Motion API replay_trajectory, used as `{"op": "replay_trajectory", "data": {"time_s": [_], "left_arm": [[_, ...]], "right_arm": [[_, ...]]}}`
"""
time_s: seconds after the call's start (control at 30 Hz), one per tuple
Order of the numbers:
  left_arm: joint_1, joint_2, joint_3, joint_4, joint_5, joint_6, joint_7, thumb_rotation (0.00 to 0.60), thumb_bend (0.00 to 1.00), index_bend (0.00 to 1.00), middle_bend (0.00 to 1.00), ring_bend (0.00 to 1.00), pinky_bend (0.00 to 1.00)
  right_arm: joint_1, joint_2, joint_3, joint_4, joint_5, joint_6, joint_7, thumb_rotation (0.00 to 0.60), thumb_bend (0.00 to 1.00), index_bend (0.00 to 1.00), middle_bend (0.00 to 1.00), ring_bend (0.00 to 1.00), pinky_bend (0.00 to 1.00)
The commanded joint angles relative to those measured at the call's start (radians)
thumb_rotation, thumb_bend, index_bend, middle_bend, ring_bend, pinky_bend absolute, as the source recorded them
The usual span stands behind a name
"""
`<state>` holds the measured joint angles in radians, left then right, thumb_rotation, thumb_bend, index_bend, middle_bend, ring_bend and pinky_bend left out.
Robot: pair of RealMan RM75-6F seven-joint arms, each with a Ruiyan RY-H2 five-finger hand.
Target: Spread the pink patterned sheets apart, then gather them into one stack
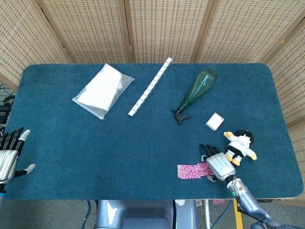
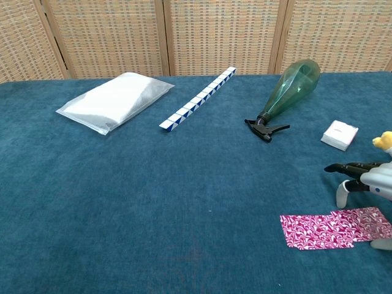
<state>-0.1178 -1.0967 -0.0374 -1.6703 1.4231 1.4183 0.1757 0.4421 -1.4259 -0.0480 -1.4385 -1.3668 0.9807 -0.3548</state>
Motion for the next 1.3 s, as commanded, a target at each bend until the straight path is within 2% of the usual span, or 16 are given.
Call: {"op": "replay_trajectory", "data": {"time_s": [0.03,0.5,0.7,0.97,1.3], "left_arm": [[0.0,0.0,0.0,0.0,0.0,0.0,0.0,0.6,0.02,0.0,0.0,0.0,0.0],[0.0,0.001,0.0,-0.002,-0.002,-0.002,0.002,0.6,0.02,0.0,0.0,0.0,0.0],[-0.001,0.001,0.0,-0.003,-0.003,-0.002,0.003,0.6,0.02,0.0,0.0,0.0,0.0],[0.0,0.001,0.0,-0.002,-0.002,-0.002,0.001,0.6,0.02,0.0,0.0,0.0,0.0],[-0.001,0.0,-0.001,-0.001,-0.002,-0.001,0.002,0.6,0.02,0.0,0.0,0.0,0.0]], "right_arm": [[0.0,0.0,0.0,0.0,-0.001,0.0,0.002,0.6,0.65,0.6,0.0,0.0,0.12],[0.002,0.007,0.01,-0.002,0.005,-0.003,0.013,0.6,0.69,0.63,0.0,0.0,0.12],[0.004,0.01,0.009,-0.006,0.006,-0.01,0.012,0.6,0.75,0.63,0.0,0.0,0.12],[0.007,0.007,0.008,-0.009,0.005,-0.017,0.01,0.6,0.77,0.63,0.0,0.0,0.12],[0.006,0.008,0.005,-0.011,-0.003,-0.013,0.016,0.6,0.79,0.68,0.0,0.0,0.12]]}}
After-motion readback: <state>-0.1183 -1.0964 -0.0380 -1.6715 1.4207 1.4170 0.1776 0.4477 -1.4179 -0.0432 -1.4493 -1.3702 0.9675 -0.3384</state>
